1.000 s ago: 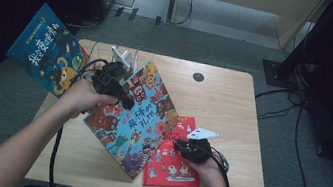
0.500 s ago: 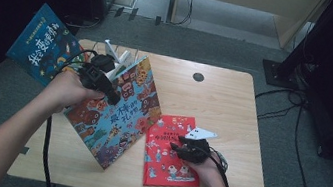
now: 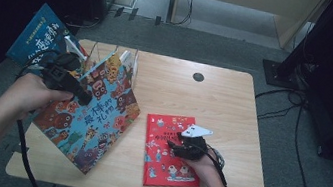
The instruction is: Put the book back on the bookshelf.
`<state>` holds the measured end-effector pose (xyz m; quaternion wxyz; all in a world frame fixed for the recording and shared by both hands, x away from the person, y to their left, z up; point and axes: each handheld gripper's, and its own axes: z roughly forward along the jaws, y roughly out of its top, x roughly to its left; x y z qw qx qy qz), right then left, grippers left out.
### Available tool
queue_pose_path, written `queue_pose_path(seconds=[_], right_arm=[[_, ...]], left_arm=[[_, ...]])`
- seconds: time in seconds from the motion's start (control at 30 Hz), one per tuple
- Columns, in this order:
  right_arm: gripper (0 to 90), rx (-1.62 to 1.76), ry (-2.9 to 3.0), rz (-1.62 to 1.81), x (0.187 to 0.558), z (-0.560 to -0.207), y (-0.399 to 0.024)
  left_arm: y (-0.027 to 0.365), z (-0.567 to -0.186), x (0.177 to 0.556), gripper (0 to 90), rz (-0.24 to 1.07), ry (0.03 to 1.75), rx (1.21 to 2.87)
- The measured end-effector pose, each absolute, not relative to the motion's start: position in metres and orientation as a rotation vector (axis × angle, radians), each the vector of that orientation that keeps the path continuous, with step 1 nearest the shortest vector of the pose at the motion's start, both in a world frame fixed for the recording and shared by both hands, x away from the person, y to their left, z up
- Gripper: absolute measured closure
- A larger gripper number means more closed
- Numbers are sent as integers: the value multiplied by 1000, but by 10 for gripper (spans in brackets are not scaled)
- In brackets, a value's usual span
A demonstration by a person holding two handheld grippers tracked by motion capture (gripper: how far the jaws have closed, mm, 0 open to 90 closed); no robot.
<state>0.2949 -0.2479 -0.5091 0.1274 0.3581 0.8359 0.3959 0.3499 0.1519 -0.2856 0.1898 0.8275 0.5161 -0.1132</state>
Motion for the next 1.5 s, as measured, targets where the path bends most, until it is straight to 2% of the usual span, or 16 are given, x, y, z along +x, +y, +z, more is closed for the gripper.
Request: queue_pose_path(seconds=[0.3, 1.0, 1.23, 1.5], right_arm=[[426, 1003, 2419, 1130, 295, -511, -242], [416, 994, 2413, 1136, 297, -512, -241], [418, 995, 2414, 1133, 297, -512, -241], [423, 986, 2416, 1137, 298, -512, -240]], left_arm=[[187, -281, 334, 815, -272, 1537, 2283], [275, -271, 311, 813, -232, 1744, 2091], [294, -269, 317, 812, -226, 1798, 2035], [300, -263, 343, 813, -184, 1848, 1979]])
